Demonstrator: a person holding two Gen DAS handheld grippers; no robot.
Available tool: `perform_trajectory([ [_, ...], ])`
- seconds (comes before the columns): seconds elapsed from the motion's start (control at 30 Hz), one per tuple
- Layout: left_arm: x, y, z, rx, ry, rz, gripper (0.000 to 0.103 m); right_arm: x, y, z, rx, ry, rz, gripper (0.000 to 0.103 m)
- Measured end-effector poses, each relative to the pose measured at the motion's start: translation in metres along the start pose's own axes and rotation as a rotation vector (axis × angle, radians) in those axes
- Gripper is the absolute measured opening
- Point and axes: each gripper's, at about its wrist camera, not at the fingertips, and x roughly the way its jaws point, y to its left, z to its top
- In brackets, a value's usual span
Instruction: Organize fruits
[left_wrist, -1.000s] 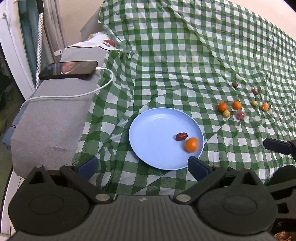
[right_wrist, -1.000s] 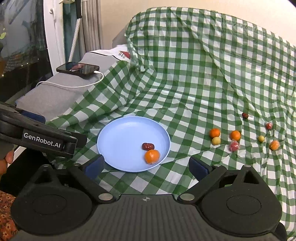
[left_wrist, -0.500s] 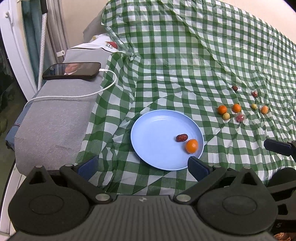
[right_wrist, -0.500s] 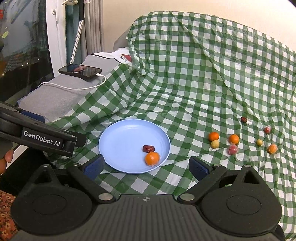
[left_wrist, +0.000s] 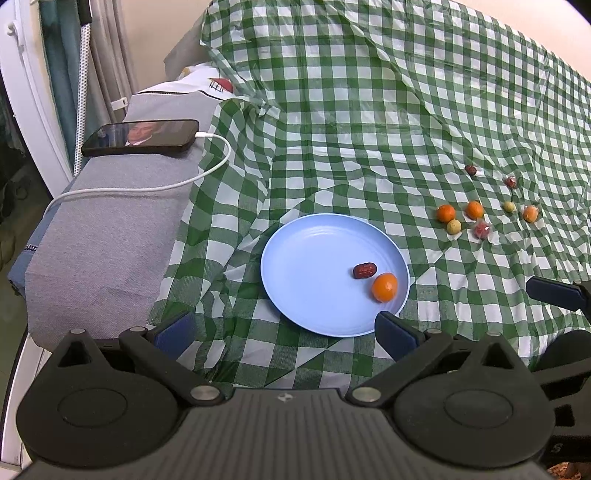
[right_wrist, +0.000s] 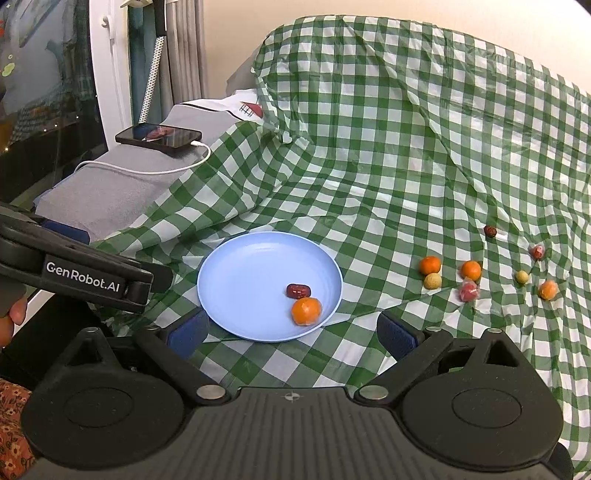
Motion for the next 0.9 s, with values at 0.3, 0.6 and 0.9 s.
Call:
perform_trajectory([
  [0.3,0.010,-0.002,0.004,0.007,0.017,0.005,0.103,0.010,-0.007,0.000,0.031,0.023,0.003,0.098],
  [0.6,0.021,-0.008,0.013,0.009,0.036,0.007,0.103,0.022,-0.017,-0.001,0.062,0.048,-0.002,0.098],
  [0.9,0.037,-0.024,0.029,0.027,0.042,0.000,0.103,0.035,-0.035,-0.002,0.111,0.069,-0.031,0.098],
])
